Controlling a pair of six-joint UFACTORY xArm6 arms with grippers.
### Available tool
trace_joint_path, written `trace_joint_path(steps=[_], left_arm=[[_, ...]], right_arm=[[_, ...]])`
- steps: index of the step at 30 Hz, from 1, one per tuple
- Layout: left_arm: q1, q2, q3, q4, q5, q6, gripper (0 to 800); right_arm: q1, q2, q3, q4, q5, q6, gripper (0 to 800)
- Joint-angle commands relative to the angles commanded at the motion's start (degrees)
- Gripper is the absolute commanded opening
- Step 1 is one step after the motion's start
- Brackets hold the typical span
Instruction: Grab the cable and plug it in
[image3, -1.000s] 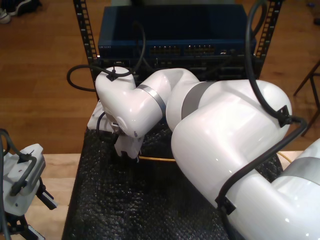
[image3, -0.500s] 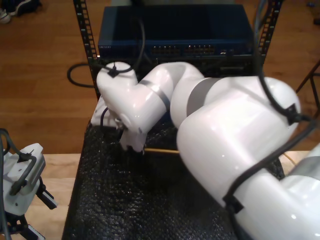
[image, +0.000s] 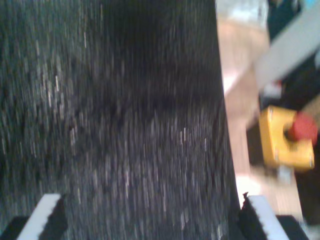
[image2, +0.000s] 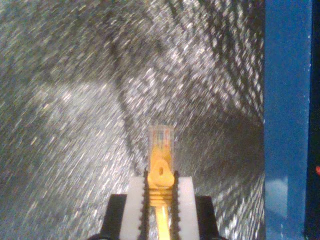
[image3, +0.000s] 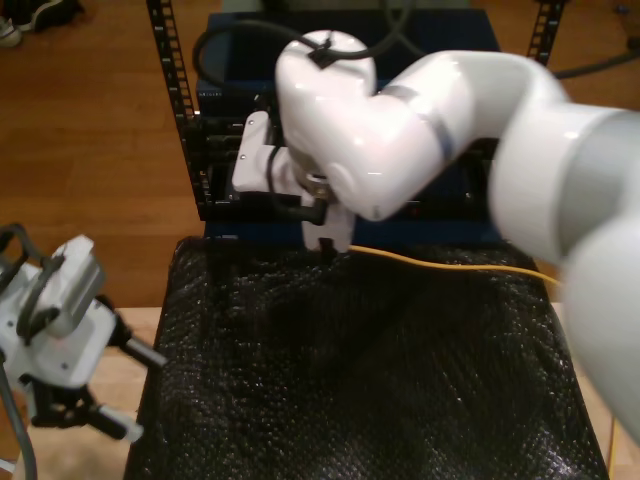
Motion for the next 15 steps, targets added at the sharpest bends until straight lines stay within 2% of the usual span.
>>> trace_joint_path(steps=[7,11,15], left_arm=[[-6.2,1.5,-2.3,-9.0,0.0,-0.5,799],[-9.4,3.4,-3.2,-14.8,-0.1,-1.2,799],[-13.2,3.6,-3.3,-19.8,-0.2,-2.6,799]], right_arm=[[-5.8,-9.0,4.9,9.7,4.9,-10.1,7],[-7.0,-13.1,5.8,11.3,8.6,-12.5,7],[-7.6,-16.8,7.6,12.4,10.6,-13.4,7]])
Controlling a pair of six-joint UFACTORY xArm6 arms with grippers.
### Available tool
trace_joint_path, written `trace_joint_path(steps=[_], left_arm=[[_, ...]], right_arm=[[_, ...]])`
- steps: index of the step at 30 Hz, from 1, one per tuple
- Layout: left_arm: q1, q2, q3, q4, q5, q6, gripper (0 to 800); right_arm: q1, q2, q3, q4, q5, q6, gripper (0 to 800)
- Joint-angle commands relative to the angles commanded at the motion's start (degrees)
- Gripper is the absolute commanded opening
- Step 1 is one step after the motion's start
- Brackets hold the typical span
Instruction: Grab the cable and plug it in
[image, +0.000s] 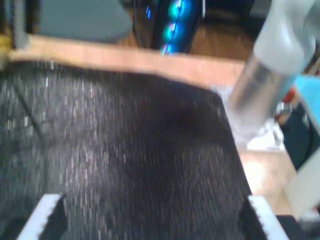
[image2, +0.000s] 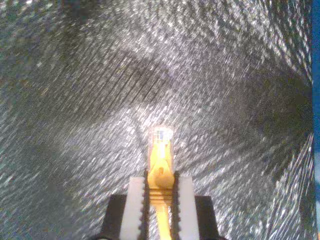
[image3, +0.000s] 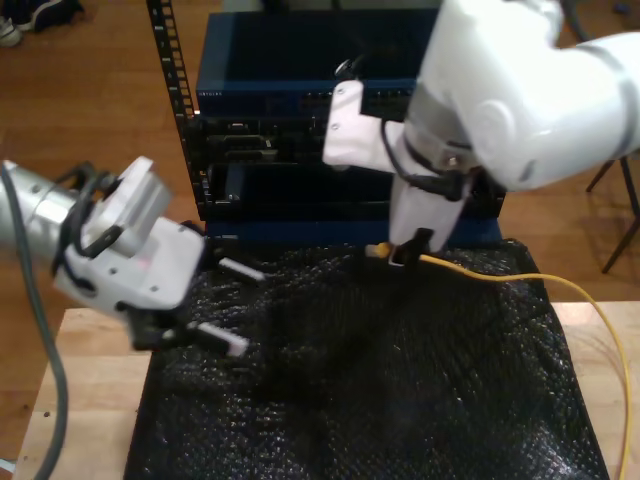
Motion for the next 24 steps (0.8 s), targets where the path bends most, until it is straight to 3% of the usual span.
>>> trace_joint_path(steps=[10,24], left_arm=[[-6.2,0.3,-0.9,-5.5,-3.4,-0.5,798],[-6.7,0.4,-1.6,-9.5,-3.6,-0.1,755]], right_arm=[[-2.2,-7.0,1.4,7.1,6.4,-5.5,7],[-2.5,-8.2,0.2,14.3,9.3,-5.6,7]])
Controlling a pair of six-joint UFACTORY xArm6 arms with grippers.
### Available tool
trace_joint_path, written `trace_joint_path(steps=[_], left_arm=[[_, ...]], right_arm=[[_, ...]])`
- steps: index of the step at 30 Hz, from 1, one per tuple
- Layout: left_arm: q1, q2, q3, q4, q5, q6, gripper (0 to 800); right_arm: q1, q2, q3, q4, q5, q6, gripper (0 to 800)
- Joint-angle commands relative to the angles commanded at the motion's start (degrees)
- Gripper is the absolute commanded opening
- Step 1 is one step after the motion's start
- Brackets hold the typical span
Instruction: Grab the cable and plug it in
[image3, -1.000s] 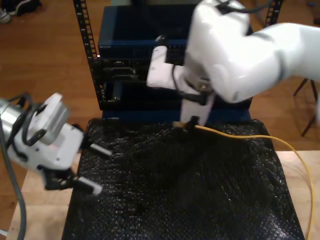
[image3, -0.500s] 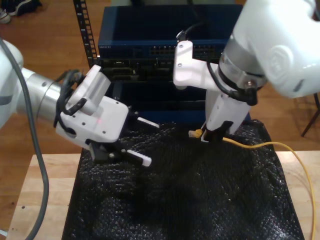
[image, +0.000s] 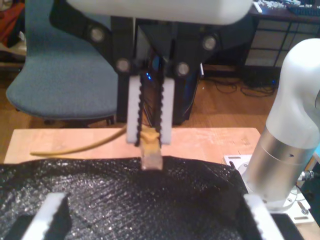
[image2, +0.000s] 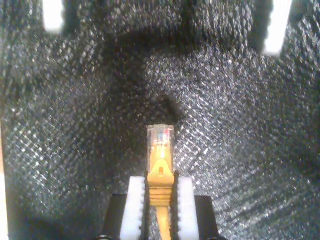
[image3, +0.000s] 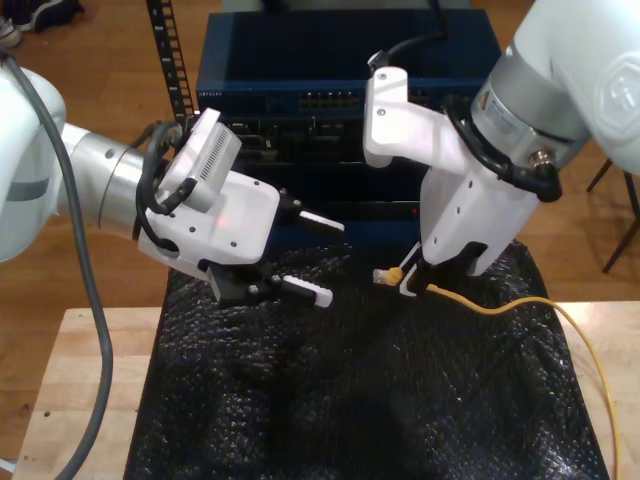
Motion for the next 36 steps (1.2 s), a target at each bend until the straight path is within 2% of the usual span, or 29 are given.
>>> trace_joint_path(steps=[12,17,20,22,24,30,36], left_arm=[[-0.1,-0.1,0.1,-3.6,-0.1,-0.1,724],[-0.1,-0.2,0.3,-3.7,-0.1,-0.2,676],[-0.1,-0.2,0.4,-3.7,0.2,-0.1,614],[-0.1,-0.2,0.5,-3.8,0.4,-0.1,608],[-0.1,-0.2,0.6,-3.8,0.5,-0.1,555],[-0.1,-0.2,0.7,-3.8,0.6,-0.1,530],[0.0,-0.2,0.8,-3.8,0.7,-0.1,440]], right_arm=[[0.2,0.1,-1.8,1.6,-0.1,0.0,7],[0.1,0.2,-1.9,1.6,-0.2,0.0,7],[0.1,0.4,-1.9,1.6,-0.2,0.0,7],[0.1,0.4,-1.9,1.8,-0.3,0.0,7],[0.0,0.4,-2.0,2.7,-0.4,0.0,7],[-0.2,1.1,-3.3,3.5,-0.4,0.0,7],[-0.2,1.8,-3.3,3.5,-0.4,0.1,7]])
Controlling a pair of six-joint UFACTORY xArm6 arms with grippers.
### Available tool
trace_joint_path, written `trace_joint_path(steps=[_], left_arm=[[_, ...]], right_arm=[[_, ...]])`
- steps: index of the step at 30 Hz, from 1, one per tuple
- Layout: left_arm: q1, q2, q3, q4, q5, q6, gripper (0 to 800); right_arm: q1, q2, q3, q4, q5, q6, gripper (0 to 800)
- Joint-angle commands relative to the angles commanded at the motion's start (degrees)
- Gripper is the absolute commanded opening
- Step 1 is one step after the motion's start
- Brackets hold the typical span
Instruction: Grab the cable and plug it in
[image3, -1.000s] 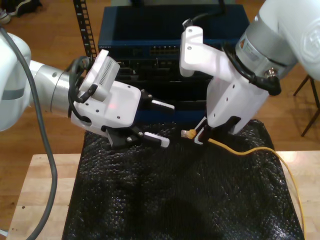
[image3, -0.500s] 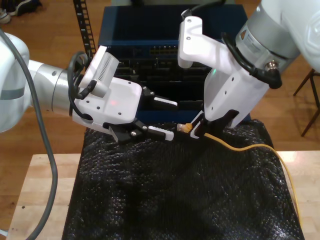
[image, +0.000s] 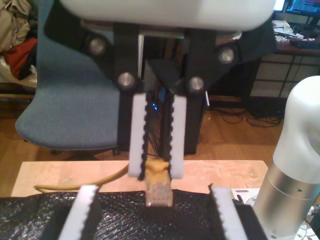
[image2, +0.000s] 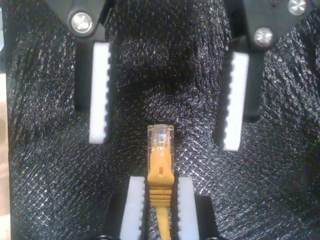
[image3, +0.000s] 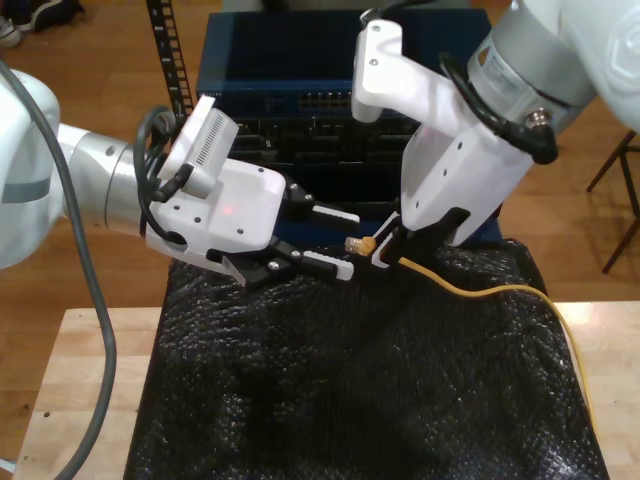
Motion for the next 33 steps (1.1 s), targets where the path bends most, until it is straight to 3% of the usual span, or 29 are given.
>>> trace_joint_path(steps=[12,24,33], left_arm=[[0.2,-0.3,1.0,0.0,0.2,-0.4,276],[0.2,-0.4,1.0,-0.1,1.1,-0.1,262],[0.2,-0.4,1.1,-1.6,1.4,0.2,190]], right_arm=[[0.0,0.2,0.0,0.0,-0.1,0.0,7],[0.0,0.6,0.1,0.0,-0.1,0.0,7],[0.0,0.9,0.0,0.1,-0.2,0.0,7]])
